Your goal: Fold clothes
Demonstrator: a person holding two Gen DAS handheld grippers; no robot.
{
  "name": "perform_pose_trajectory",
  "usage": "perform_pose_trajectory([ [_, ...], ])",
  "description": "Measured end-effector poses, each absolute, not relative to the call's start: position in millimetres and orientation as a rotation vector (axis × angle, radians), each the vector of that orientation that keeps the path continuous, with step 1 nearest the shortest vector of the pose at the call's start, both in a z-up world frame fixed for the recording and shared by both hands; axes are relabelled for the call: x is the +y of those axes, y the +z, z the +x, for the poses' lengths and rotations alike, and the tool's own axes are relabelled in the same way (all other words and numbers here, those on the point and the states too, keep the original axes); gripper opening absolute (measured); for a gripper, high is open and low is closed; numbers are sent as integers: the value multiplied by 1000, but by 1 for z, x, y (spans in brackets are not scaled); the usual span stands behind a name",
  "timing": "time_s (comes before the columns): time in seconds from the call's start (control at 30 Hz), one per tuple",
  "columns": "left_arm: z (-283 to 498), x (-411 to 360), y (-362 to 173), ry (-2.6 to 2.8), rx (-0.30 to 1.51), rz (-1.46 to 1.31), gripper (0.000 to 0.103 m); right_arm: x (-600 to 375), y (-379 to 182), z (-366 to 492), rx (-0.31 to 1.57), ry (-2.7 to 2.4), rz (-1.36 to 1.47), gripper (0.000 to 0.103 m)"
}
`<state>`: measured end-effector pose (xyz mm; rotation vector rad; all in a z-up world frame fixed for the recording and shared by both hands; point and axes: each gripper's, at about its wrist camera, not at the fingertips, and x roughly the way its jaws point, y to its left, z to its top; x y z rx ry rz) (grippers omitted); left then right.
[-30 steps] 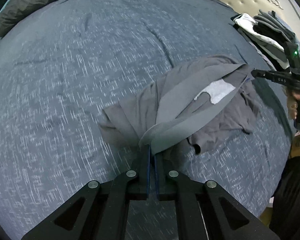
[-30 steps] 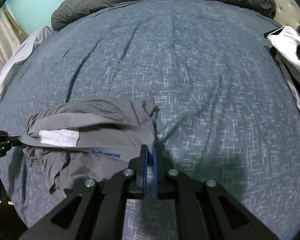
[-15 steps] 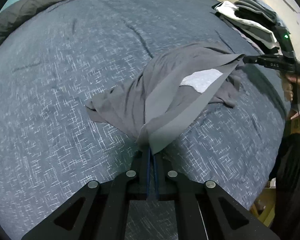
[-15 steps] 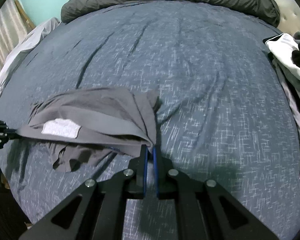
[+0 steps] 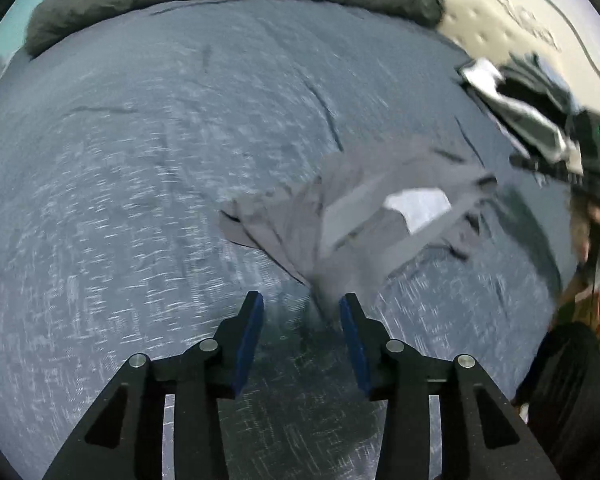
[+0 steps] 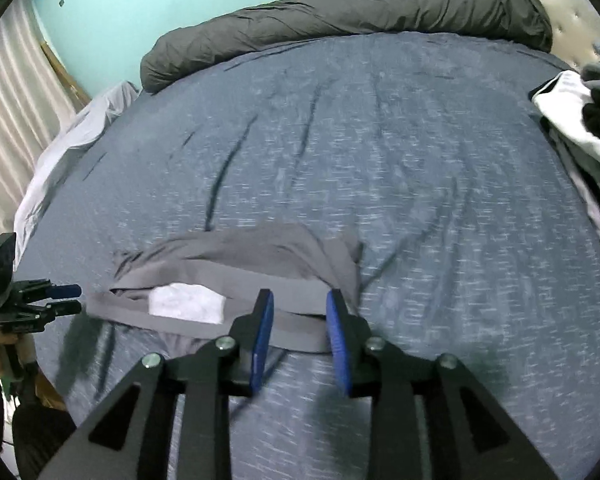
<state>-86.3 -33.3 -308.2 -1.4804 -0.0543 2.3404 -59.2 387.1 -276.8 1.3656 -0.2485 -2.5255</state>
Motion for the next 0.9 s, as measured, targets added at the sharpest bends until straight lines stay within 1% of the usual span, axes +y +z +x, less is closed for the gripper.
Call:
perform_pose_trajectory([
  [0.07, -111, -37, -313, 2342, -119, -1496, 44, 373, -283, -64, -247, -2508, 1370, 27],
  [0.13, -120, -38, -322, 2362, -147, -1518, 44, 355, -289, -68, -260, -2481, 1367, 27],
  [0.37, -121, -41, -334, 2395, -283, -1493, 44, 294, -307, -79, -290, -2380, 1359, 28],
  [0.5, -116, -32, -332, 2384, -219, -1467, 44, 261, -316, -79, -251, -2318, 1359, 29],
  [0.67, -121, -28, -350, 2327, -284, -1499, 43, 242, -330, -74, -215, -2287, 1374, 29],
  [0.8, -113, -23, -337, 2327, -222, -1475, 43, 250, -333, -69, -254, -2305, 1353, 29],
  [0.87, -112, -19, -339, 2336, -211, -1476, 43, 253, -333, -71, -287, -2311, 1343, 29],
  [0.9, -112, -17, -338, 2339, -204, -1473, 37, 255, -333, -72, -304, -2310, 1338, 29],
])
